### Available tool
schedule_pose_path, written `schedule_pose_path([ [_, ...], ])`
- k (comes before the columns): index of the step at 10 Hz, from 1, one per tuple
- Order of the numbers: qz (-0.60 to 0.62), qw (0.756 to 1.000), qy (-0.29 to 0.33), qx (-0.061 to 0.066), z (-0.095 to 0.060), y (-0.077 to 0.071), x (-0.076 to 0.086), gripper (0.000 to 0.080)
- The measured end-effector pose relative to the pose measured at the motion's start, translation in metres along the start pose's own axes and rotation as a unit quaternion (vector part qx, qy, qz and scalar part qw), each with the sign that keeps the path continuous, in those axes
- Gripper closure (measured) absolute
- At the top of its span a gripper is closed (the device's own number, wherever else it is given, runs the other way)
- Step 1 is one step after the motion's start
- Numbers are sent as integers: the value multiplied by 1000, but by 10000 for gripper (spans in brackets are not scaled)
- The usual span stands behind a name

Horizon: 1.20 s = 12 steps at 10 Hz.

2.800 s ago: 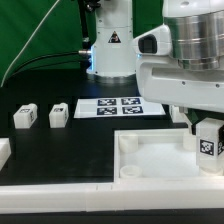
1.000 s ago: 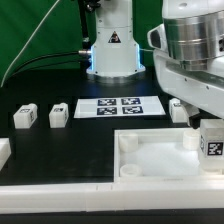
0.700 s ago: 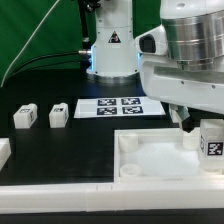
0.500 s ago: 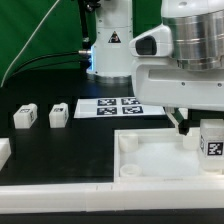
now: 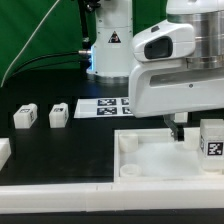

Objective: Assemble one leg

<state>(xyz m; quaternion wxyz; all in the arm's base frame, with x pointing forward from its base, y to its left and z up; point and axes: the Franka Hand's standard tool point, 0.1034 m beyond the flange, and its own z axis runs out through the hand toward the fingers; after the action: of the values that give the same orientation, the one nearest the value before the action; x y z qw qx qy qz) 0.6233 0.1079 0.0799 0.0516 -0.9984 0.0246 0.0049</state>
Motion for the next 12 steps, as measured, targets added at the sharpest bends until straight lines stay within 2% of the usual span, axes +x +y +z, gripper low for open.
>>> schedule_pose_path([
  [2,1,1000,0,0,0,0,0,154],
  [4,1,1000,0,0,0,0,0,495],
  [9,26,1000,-1,1,0,0,-1,509],
  [10,88,996,-2,9,0,2,0,509],
  [12,179,984,-3,12,1,0,-2,508],
])
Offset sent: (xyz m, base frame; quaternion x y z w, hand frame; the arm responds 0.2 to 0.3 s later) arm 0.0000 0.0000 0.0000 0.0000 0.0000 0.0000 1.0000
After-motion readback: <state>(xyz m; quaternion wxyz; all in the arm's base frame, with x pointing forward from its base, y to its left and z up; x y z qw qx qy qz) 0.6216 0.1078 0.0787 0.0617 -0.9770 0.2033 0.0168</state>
